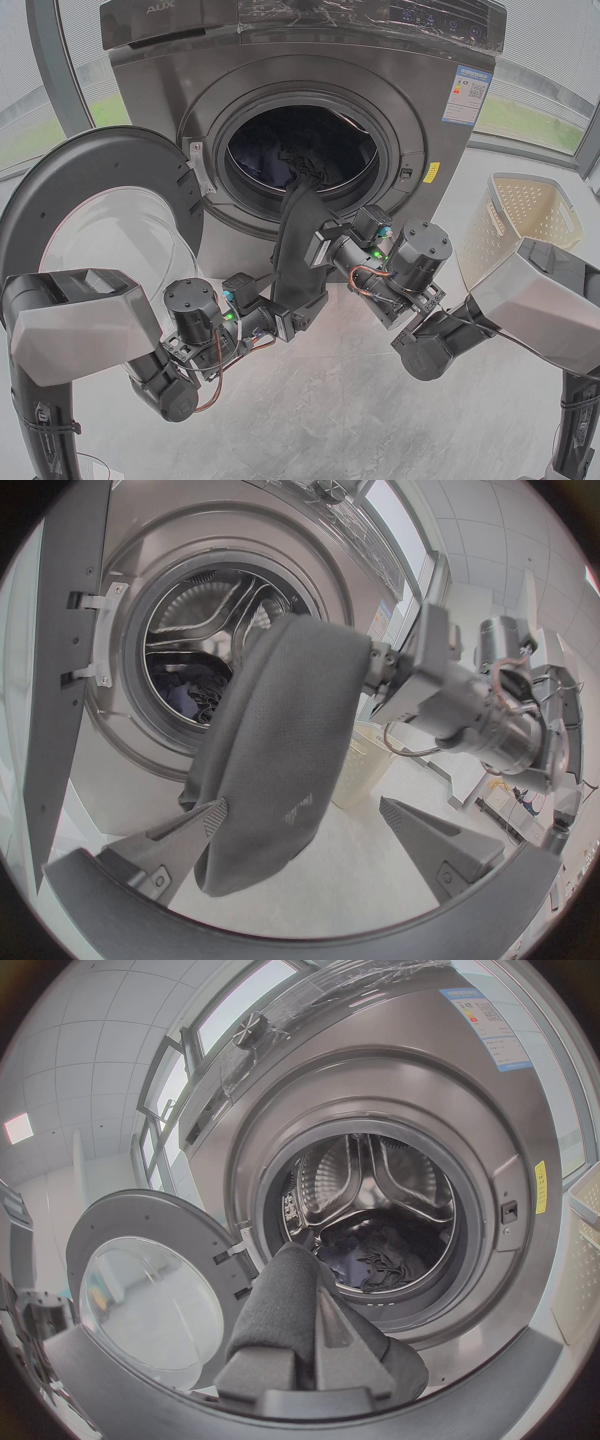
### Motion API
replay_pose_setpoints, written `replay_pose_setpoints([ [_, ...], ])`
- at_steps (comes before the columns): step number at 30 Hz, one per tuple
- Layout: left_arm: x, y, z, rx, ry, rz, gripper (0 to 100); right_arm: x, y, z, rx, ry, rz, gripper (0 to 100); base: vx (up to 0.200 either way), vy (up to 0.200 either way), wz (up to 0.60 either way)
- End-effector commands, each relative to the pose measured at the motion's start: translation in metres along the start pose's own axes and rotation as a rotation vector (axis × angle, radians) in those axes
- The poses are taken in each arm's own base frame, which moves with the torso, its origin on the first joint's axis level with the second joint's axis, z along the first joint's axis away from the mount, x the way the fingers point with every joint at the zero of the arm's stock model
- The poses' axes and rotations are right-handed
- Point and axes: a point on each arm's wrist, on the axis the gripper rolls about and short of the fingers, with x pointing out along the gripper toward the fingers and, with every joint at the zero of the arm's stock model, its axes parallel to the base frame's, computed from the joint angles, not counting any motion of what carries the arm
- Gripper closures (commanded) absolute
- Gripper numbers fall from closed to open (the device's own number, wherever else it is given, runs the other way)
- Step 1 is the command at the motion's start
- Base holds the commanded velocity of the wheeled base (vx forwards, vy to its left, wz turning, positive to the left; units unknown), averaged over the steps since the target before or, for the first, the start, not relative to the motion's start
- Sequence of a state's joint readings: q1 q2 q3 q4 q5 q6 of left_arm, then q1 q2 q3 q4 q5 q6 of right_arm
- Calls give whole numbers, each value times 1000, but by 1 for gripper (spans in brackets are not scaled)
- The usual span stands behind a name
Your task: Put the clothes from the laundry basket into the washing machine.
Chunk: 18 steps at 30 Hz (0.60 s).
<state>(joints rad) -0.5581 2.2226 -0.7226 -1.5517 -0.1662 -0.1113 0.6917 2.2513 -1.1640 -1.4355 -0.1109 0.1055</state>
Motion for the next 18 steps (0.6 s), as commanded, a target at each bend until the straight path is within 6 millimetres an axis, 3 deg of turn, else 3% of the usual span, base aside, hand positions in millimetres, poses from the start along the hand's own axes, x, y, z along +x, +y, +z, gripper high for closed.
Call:
replay_pose_setpoints([
  [1,14,6,-14,-1,3,8,0,-5,13,5,12,2,25,100,0,0,0],
  [9,33,34,-17,11,-55,82,0,-19,20,13,30,25,40,100,0,0,0],
  [18,44,34,-23,-2,-73,78,0,-30,30,15,50,40,66,100,0,0,0],
])
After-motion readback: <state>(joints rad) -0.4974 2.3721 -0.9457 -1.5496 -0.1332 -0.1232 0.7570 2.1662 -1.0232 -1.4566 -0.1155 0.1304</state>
